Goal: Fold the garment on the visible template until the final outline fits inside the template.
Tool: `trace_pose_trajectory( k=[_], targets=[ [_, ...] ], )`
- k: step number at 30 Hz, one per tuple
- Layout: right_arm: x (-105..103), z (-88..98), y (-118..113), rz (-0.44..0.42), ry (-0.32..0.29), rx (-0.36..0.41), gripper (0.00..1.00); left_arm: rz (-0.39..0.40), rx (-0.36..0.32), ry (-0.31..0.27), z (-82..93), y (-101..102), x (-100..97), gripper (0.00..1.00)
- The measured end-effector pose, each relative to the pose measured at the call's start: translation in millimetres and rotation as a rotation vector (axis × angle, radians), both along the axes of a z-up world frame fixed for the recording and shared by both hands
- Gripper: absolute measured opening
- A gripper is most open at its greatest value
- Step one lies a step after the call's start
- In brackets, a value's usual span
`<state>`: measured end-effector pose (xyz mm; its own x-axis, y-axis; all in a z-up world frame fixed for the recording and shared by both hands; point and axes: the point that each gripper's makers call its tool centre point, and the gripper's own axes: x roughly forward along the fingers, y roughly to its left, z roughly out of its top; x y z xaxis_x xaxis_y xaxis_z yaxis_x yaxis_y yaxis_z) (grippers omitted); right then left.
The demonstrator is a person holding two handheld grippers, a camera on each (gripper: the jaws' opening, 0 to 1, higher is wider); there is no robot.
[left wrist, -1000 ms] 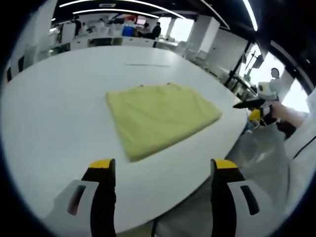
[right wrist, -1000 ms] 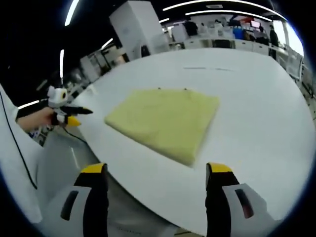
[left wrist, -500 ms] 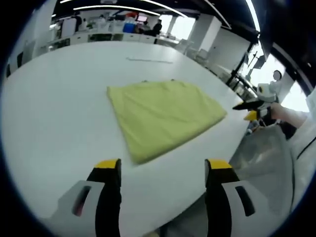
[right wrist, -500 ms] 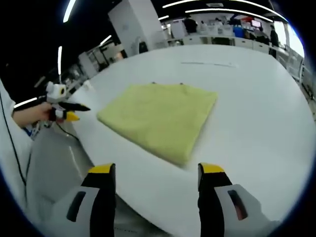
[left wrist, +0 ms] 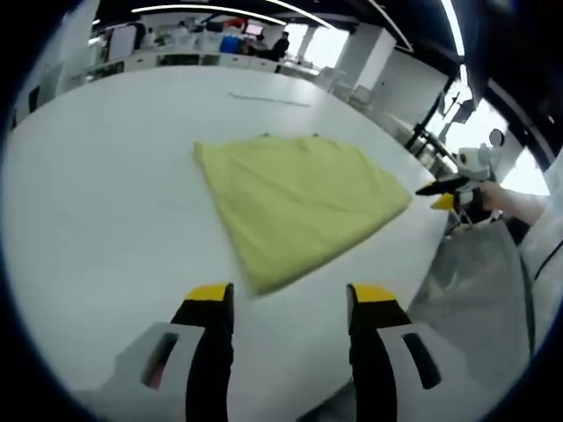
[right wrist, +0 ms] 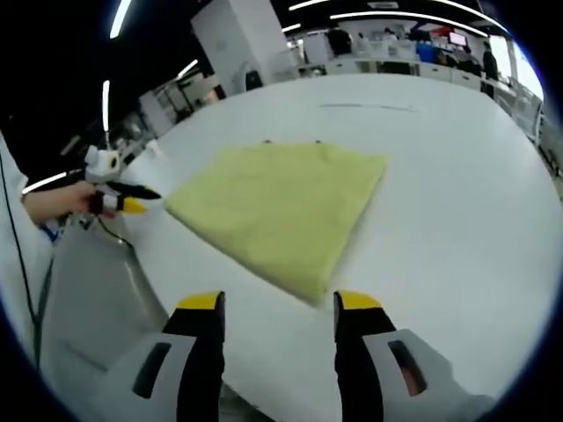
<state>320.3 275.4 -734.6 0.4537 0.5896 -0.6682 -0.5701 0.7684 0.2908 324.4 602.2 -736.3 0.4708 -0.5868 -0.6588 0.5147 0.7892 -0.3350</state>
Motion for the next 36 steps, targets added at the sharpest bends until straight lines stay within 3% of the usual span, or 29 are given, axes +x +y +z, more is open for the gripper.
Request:
trace_pose_trajectory(
  k=[8, 22, 36],
  targets=[
    [4.8, -10.3, -0.6, 0.011, 0.016, -0.015, 0.41, -0.023, 0.024, 0.012, -9.7, 2.6, 4.7, 0.45],
    [17.7, -14.7, -4.1, 0.006, 0.0, -0.031, 0.22, -0.067, 0.013, 0.012, -14.7, -3.3, 12.2, 0.28],
    [19.9, -17.2, -6.0, -0.003, 0.009, -0.034, 0.13, -0.079, 0.011, 0.033, -17.2, 0.8, 14.1, 0.14]
  ],
)
